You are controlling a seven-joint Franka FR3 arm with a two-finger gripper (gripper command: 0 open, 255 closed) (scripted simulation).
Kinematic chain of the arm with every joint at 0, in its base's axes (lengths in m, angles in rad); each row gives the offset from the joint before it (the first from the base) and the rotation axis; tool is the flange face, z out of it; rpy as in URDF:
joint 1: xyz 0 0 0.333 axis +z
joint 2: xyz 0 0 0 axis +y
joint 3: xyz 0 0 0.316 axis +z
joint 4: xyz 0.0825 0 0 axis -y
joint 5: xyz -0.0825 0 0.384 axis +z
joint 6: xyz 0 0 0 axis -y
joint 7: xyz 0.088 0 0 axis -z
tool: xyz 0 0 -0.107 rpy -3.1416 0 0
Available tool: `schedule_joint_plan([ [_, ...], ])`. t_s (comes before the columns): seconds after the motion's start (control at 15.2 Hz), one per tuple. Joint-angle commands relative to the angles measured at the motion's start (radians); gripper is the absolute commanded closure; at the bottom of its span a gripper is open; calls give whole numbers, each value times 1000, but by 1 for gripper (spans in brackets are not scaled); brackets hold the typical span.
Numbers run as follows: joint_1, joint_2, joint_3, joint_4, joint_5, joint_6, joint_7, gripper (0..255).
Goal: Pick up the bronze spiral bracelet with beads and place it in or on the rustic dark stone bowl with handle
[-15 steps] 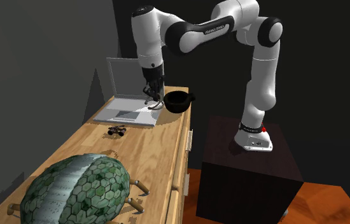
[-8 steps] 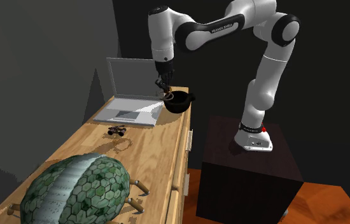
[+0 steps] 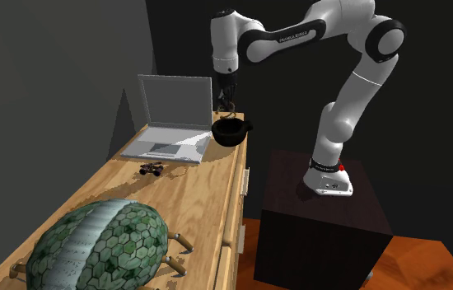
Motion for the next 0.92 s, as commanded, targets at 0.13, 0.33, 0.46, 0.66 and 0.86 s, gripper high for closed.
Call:
schedule_joint_plan([
  [0.13,-32,-85,-85,-89,-10,26,-117,255],
  [0.33,-31,-83,-84,-128,-11,65,-110,255],
  [0.46,-30,-81,-83,-152,-12,92,-104,255],
  [0.66,-30,-75,-80,-188,-14,132,-96,255],
  [0.86,-30,-68,-78,-222,-16,172,-87,255],
])
